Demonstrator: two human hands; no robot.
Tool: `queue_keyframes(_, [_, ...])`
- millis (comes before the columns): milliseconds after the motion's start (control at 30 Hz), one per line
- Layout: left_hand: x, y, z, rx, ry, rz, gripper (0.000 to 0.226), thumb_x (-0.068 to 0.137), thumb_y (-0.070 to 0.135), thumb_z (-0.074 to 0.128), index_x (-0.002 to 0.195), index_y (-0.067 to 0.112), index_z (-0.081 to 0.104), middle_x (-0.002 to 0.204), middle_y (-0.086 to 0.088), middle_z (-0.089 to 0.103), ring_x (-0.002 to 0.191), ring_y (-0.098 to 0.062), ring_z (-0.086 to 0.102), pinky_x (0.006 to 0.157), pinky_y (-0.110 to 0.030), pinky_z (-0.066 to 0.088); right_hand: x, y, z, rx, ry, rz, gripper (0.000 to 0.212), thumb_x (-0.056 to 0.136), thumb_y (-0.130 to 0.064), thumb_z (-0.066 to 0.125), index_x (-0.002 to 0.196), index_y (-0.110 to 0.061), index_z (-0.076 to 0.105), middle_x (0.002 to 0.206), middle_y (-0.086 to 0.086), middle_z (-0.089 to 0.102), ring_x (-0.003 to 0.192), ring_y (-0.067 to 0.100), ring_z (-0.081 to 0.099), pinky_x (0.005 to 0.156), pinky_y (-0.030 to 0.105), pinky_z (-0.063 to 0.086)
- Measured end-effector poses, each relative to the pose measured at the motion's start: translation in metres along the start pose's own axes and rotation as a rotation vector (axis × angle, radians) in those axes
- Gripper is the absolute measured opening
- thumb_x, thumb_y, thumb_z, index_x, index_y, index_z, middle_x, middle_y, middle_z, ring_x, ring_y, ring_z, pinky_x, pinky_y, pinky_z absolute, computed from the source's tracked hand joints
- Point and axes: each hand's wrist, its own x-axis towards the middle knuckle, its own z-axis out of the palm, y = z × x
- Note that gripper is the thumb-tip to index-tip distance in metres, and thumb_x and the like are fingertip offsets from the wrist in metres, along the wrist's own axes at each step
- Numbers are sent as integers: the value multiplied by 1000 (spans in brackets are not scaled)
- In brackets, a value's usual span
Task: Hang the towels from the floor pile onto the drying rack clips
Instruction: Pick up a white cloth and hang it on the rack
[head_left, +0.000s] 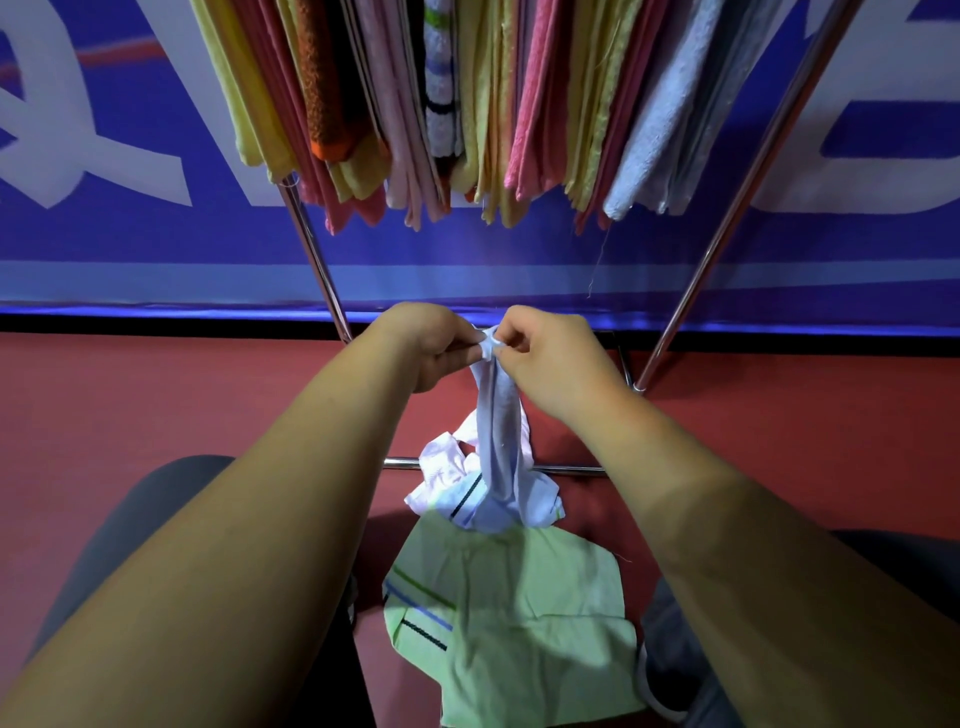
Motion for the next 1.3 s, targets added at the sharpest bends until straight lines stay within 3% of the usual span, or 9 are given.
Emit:
queue_keyframes(133, [-2,-3,4,-88,-33,3,18,101,-9,59,117,-10,67,106,-19,73,89,-22,73,74,-27,65,0,-1,-2,4,5,16,7,96,-22,68,90,-22,70,81,-1,72,75,19,65,65,31,50])
queue_keyframes(233, [-6,-2,8,-158,-61,8,21,102,-9,55,120,-7,66,115,-21,70,91,-24,73,66,-31,66,1,1,0,-8,16,60,9,96,-25,68,89,-23,72,82,0,72,75,20,65,63,29,48])
queue_keyframes(367, [-15,-3,12,-158,-182,15,47,98,-16,44,140,0,56,127,-17,69,104,-24,72,89,-33,62,7,8,1,-13,78,170,14,98,-30,66,85,-28,69,90,-7,73,81,13,67,60,14,44])
queue_keyframes(467, [-16,-5,15,-85,-248,83,63,95,-23,47,152,4,48,143,-12,65,116,-20,69,87,-23,60,14,13,5,97,120,241,13,96,-35,69,90,-24,72,88,-5,77,85,18,74,79,32,61])
queue_keyframes(567, [-6,-7,11,-23,-180,164,59,90,-24,58,144,0,58,127,-12,75,112,-19,73,91,-24,60,18,17,10,272,86,275,14,93,-34,71,90,-21,75,77,0,79,80,25,79,84,50,65])
queue_keyframes(667, [0,-6,6,-25,-119,206,51,89,-23,61,134,1,66,119,-14,77,109,-23,75,94,-30,60,19,15,11,374,47,286,11,95,-26,70,91,-18,76,80,5,80,83,28,81,86,53,65])
queue_keyframes(833, [-5,-7,8,24,-137,246,51,88,-25,59,128,5,68,122,-13,76,109,-24,75,89,-31,62,15,10,8,581,52,368,10,100,-9,68,94,-13,75,92,17,81,87,30,81,88,49,66])
queue_keyframes(1067, [-7,-12,15,297,-10,458,35,79,-17,78,102,10,76,103,-16,80,102,-26,77,97,-37,62,9,5,-2,693,17,421,17,101,-6,68,114,0,76,65,1,68,49,4,61,84,37,65])
queue_keyframes(1300, [-4,-8,14,195,-12,405,29,85,-17,70,101,6,77,102,-21,79,100,-34,78,90,-39,64,11,6,-4,719,39,424,14,102,-3,62,108,-4,74,88,15,78,65,15,75,79,36,67])
